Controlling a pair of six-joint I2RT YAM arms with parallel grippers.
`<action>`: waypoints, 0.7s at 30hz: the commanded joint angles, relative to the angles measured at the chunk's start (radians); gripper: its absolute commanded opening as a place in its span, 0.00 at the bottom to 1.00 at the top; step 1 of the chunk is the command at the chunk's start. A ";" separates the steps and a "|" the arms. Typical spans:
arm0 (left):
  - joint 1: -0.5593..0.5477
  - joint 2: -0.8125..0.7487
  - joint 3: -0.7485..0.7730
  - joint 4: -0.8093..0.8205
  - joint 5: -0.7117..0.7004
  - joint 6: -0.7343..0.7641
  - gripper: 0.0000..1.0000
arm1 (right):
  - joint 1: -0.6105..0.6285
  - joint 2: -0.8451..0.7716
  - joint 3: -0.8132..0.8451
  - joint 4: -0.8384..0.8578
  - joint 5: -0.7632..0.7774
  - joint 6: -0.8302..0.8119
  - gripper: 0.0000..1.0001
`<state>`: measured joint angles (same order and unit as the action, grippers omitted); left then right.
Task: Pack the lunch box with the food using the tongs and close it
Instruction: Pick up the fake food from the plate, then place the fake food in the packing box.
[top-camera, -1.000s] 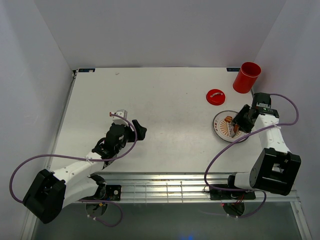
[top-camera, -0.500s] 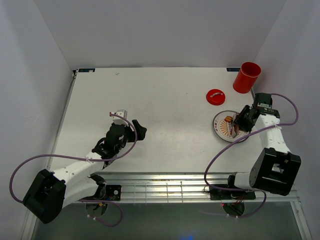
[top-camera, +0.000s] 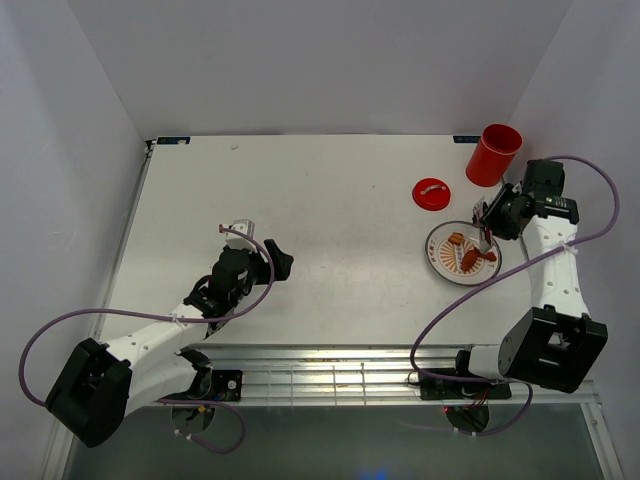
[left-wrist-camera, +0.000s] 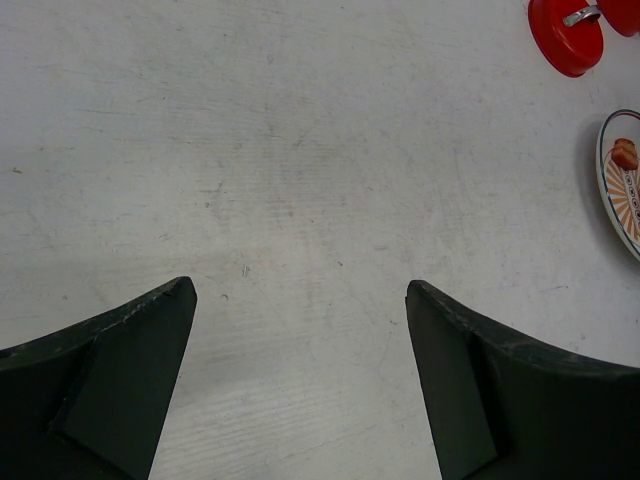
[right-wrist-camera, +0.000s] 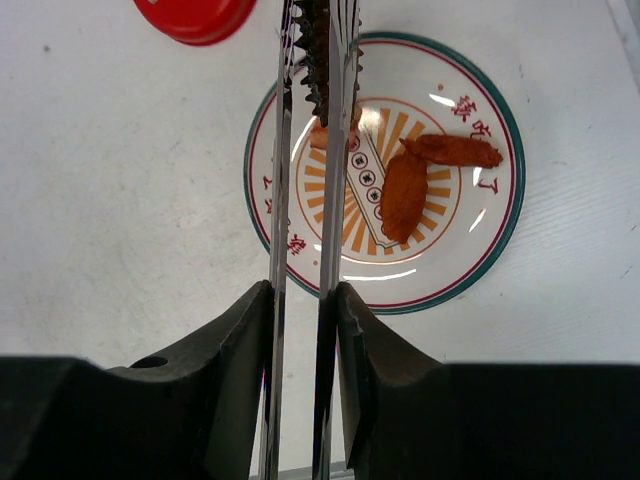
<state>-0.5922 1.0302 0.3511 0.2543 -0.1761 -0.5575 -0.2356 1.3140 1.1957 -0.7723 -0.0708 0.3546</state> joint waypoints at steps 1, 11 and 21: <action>-0.004 -0.024 0.019 0.003 -0.010 0.002 0.96 | -0.005 -0.027 0.117 -0.035 0.023 -0.037 0.18; -0.004 -0.024 0.020 0.003 0.010 0.007 0.96 | -0.007 0.161 0.510 0.033 0.146 -0.078 0.18; -0.004 -0.010 0.032 0.005 0.075 -0.005 0.96 | -0.008 0.359 0.692 0.219 0.129 -0.117 0.18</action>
<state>-0.5922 1.0306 0.3538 0.2546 -0.1265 -0.5587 -0.2363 1.6318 1.8103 -0.6655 0.0513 0.2722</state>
